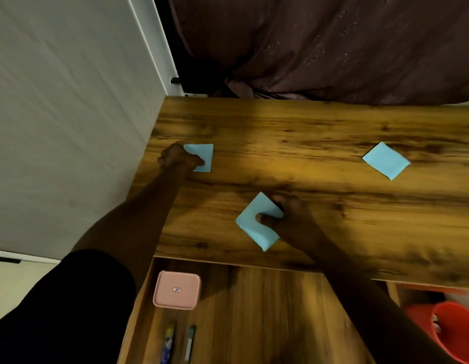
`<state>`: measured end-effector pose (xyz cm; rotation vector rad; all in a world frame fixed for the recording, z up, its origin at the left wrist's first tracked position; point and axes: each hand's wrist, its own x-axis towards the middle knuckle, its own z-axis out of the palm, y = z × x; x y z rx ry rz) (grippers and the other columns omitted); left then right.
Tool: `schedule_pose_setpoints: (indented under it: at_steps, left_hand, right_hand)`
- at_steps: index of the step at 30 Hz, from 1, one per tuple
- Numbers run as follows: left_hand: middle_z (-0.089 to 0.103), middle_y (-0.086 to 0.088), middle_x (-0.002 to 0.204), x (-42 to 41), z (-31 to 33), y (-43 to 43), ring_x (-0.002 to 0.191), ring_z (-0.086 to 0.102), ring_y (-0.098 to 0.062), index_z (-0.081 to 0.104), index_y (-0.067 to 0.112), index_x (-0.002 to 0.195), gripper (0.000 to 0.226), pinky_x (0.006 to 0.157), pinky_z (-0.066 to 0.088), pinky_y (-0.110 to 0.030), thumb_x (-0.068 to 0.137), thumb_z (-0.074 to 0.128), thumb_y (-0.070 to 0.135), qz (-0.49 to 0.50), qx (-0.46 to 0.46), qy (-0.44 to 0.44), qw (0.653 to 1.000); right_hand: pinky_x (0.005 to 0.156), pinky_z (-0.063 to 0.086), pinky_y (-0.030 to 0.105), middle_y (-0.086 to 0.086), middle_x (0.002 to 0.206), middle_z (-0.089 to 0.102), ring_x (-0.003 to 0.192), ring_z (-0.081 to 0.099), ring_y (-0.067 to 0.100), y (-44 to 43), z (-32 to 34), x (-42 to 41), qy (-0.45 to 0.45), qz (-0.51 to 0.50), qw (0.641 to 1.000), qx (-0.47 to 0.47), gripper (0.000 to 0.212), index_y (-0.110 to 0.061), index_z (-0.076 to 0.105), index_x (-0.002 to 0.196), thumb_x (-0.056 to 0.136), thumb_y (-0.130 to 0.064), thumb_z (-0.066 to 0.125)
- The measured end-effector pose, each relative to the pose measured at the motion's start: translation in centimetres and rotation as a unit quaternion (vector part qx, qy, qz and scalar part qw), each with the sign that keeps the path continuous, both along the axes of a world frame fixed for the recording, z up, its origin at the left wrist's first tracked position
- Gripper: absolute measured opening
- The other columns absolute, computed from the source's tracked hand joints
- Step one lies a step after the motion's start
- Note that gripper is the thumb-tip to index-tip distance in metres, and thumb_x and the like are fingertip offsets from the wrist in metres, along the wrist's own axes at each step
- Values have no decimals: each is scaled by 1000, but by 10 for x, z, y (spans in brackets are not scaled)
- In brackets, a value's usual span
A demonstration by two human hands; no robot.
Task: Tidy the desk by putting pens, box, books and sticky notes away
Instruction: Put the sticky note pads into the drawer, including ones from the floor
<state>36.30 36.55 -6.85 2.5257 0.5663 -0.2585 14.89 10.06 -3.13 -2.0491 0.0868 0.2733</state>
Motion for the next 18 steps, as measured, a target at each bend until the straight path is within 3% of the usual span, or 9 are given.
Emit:
schedule_pose_setpoints:
  at_steps: [3,7,10,12,15,18]
  left_hand:
    - [45,-16,143,-6,1,2,133,41,-37,47,12,135,96,104,39,-46,57,96,36,21,-36,-6,999]
    - [56,-14,138,-24,-5,8,128,53,-32,54,8,135,83,96,48,-40,64,94,19,-2,-109,-67,992]
    - [60,-14,137,-48,3,8,125,58,-34,52,7,137,76,99,51,-44,72,89,18,-31,-143,-103,984]
    - [60,-13,137,-67,12,8,124,58,-33,52,10,138,81,97,54,-52,69,90,26,-43,-170,-127,976]
    - [62,-10,135,-106,31,0,122,60,-29,54,12,137,74,96,55,-47,74,88,30,-98,-176,-154,967]
    - [67,-6,121,-160,58,-13,106,67,-25,60,11,132,54,82,59,-37,85,81,27,-179,-206,-142,951]
  right_hand:
    - [72,59,26,-9,102,73,88,70,2,-4,2,-8,3,-25,999,20,31,-21,71,115,86,-23,80]
    - [64,51,14,-6,105,74,90,70,4,-12,7,-24,5,-45,999,10,34,-20,70,119,87,-27,79]
    - [72,57,34,-1,102,75,90,71,12,-17,14,-43,-16,-56,998,-6,29,-17,72,117,90,-25,77]
    - [76,59,40,-1,101,76,90,72,14,-20,23,-60,-18,-76,997,-3,24,-16,72,114,91,-20,75]
    - [76,63,42,-6,99,76,92,72,12,-23,35,-87,-6,-95,995,23,19,-21,72,109,90,-18,74]
    - [78,58,35,-7,100,76,91,71,7,-28,44,-113,-6,-100,995,-8,16,-20,72,106,91,-20,73]
